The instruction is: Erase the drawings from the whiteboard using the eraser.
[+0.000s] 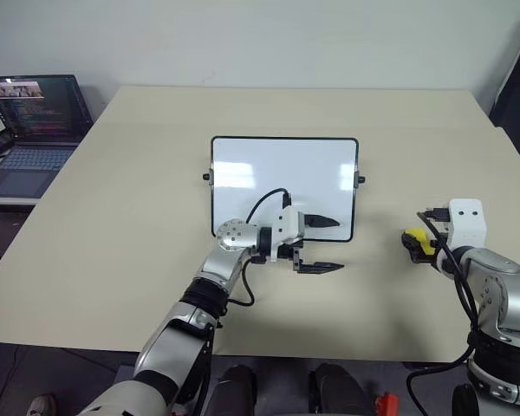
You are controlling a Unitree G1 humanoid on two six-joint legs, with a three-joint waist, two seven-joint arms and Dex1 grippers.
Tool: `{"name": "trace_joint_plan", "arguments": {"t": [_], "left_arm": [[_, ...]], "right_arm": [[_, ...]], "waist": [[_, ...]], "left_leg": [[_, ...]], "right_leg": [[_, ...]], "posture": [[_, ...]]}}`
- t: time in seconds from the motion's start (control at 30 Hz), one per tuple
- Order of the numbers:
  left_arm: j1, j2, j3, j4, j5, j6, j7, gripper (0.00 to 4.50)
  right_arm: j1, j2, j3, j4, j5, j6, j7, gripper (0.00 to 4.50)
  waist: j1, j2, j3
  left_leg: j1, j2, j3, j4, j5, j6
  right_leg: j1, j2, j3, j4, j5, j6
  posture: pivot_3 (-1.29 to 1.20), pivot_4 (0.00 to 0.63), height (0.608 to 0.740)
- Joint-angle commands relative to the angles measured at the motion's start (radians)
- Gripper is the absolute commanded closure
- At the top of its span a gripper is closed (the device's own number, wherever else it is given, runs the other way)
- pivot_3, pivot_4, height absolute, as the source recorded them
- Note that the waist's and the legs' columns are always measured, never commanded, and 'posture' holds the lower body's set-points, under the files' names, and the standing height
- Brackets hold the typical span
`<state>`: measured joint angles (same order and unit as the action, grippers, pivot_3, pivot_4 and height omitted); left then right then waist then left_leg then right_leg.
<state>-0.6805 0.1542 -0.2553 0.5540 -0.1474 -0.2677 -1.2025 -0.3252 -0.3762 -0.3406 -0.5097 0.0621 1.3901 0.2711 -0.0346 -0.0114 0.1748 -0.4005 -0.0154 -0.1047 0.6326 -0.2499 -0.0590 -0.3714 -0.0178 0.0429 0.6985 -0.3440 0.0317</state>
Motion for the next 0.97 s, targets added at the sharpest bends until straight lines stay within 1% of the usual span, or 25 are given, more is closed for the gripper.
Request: {"name": "trace_joint_plan", "arguments": {"t": [0.03,0.17,0.2,0.3,0.43,0.53,0.67,0.8,0.9,0.97], "left_arm": [[0.027,0.010,0.069,-0.138,-0.024,0.092,0.132,0.00],[0.126,0.003,0.137,-0.331,-0.011,0.245,0.358,0.00],[0.176,-0.008,0.163,-0.412,-0.003,0.299,0.444,0.00],[0.304,-0.051,0.225,-0.600,0.015,0.441,0.662,0.00],[0.438,-0.062,0.256,-0.747,0.057,0.527,0.821,0.00],[0.558,-0.054,0.252,-0.834,0.103,0.525,0.891,0.00],[0.694,-0.051,0.250,-0.889,0.136,0.493,0.952,0.00],[0.790,-0.045,0.232,-0.909,0.155,0.476,0.982,0.00],[0.818,-0.053,0.203,-0.927,0.167,0.477,1.001,0.00],[0.818,-0.066,0.177,-0.935,0.177,0.484,1.019,0.00]], "right_arm": [[-0.024,-0.001,-0.038,-0.131,0.014,0.007,-0.021,0.07],[-0.004,0.035,-0.059,-0.250,0.010,-0.008,-0.052,0.07],[0.024,0.063,-0.069,-0.289,0.005,-0.049,-0.068,0.07],[0.169,0.081,-0.049,-0.363,-0.017,-0.235,-0.082,0.07],[0.340,0.154,-0.066,-0.375,-0.014,-0.434,-0.104,0.07],[0.489,0.212,-0.052,-0.377,-0.012,-0.596,-0.108,0.07],[0.647,0.259,0.013,-0.350,-0.038,-0.782,-0.123,0.07],[0.736,0.299,0.049,-0.323,-0.055,-0.867,-0.154,0.07],[0.767,0.283,0.077,-0.325,-0.072,-0.906,-0.148,0.07],[0.774,0.280,0.079,-0.320,-0.074,-0.918,-0.151,0.07]], "waist": [[0.000,0.000,0.000],[-0.002,0.000,-0.001],[-0.001,0.000,-0.001],[0.002,0.000,-0.001],[0.003,0.000,-0.001],[0.003,0.001,-0.003],[0.002,0.002,-0.005],[0.003,0.002,-0.005],[0.003,0.002,-0.005],[0.004,0.002,-0.005]], "left_leg": [[0.000,0.000,0.000,0.000,0.000,0.000],[0.000,0.001,-0.002,0.001,0.000,0.000],[0.000,0.001,-0.003,0.001,0.000,0.000],[0.000,0.002,-0.004,0.001,0.000,0.000],[0.000,0.002,-0.003,0.003,0.000,0.000],[0.003,0.002,-0.004,0.003,0.000,0.000],[0.004,0.002,-0.003,0.003,0.000,0.000],[0.009,0.003,-0.003,0.003,0.000,-0.001],[0.017,0.003,-0.003,0.000,0.000,-0.001],[0.018,0.003,-0.003,0.000,0.000,-0.001]], "right_leg": [[0.000,0.000,0.000,0.000,0.000,0.000],[0.000,-0.001,0.000,0.000,0.000,0.000],[0.000,-0.001,0.001,0.000,0.000,0.000],[0.000,-0.002,0.001,0.000,0.000,0.000],[0.001,-0.002,0.000,0.001,0.000,0.000],[0.004,-0.002,0.001,0.001,0.000,0.000],[0.004,-0.002,0.001,0.001,0.000,0.000],[0.010,-0.002,0.001,0.001,0.000,0.000],[0.018,-0.002,0.002,-0.003,0.000,0.001],[0.019,-0.002,0.001,-0.003,0.000,0.001]], "posture": [[0.00,0.150,0.740],[0.00,0.150,0.740],[0.00,0.150,0.740],[0.00,0.150,0.740],[0.00,0.150,0.740],[0.00,0.150,0.740],[0.00,0.150,0.740],[0.00,0.150,0.740],[0.00,0.150,0.740],[0.00,0.150,0.740]]}}
